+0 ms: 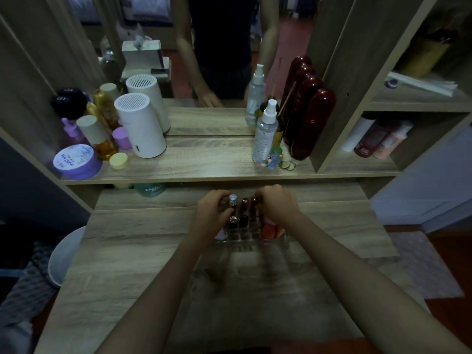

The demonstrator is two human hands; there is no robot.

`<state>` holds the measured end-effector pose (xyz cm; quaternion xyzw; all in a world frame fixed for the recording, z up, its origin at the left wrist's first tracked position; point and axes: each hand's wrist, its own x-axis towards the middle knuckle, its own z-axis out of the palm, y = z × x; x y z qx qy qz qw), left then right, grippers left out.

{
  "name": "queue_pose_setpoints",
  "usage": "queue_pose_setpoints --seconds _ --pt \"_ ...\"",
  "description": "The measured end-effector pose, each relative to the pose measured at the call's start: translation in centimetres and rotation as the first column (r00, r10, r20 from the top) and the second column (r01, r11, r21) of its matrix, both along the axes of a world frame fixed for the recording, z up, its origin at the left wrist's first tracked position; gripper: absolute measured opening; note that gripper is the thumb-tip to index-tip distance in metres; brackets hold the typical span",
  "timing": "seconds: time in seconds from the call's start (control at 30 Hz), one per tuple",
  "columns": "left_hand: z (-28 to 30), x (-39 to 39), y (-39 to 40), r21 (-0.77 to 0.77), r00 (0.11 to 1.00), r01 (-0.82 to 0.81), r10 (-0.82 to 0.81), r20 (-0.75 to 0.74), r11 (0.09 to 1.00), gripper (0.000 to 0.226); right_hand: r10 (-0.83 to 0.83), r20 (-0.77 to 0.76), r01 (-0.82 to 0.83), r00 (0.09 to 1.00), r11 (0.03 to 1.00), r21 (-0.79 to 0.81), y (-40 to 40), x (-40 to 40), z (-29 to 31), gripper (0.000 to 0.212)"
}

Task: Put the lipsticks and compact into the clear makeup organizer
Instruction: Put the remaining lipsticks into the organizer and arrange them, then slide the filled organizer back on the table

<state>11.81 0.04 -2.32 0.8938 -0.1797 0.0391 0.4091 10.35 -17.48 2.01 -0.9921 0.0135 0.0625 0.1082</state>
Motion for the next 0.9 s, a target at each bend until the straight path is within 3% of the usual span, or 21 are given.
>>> queue_pose_setpoints --seconds 0.67,0.9 --pt "0.3 -0.1 1.9 -0.035 1.000 -0.023 0.023 -0.021 0.999 0.042 -0.047 -0.020 0.047 0.999 0.999 0.016 -0.4 0.5 0.3 0.023" --pt "0.0 0.1 2.7 0.015 1.000 0.016 -0.016 -0.007 1.000 0.035 -0.063 -0.011 0.064 0.998 0.998 0.028 -1.0 0.2 0.5 0.022"
